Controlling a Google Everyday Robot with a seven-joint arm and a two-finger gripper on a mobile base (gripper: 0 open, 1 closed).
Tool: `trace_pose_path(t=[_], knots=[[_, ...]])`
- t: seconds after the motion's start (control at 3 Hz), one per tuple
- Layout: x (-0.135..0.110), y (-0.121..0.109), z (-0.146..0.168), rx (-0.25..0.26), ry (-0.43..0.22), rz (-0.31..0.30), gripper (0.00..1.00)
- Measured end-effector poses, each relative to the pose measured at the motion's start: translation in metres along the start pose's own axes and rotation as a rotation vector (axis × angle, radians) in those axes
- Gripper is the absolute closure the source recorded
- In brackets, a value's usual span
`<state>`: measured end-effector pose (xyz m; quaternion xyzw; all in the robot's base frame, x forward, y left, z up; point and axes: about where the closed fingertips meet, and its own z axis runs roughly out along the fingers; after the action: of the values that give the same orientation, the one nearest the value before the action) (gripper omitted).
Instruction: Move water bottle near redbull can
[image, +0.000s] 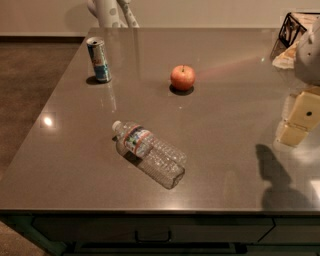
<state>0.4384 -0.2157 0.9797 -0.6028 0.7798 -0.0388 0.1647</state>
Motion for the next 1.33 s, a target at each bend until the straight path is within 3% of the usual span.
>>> trace_pose_path(t=[0.67, 1.33], knots=[[-0.013, 0.001, 0.004, -0.005, -0.024, -0.008, 0.00], [-0.056, 0.018, 0.029, -0.040, -0.028, -0.028, 0.00]])
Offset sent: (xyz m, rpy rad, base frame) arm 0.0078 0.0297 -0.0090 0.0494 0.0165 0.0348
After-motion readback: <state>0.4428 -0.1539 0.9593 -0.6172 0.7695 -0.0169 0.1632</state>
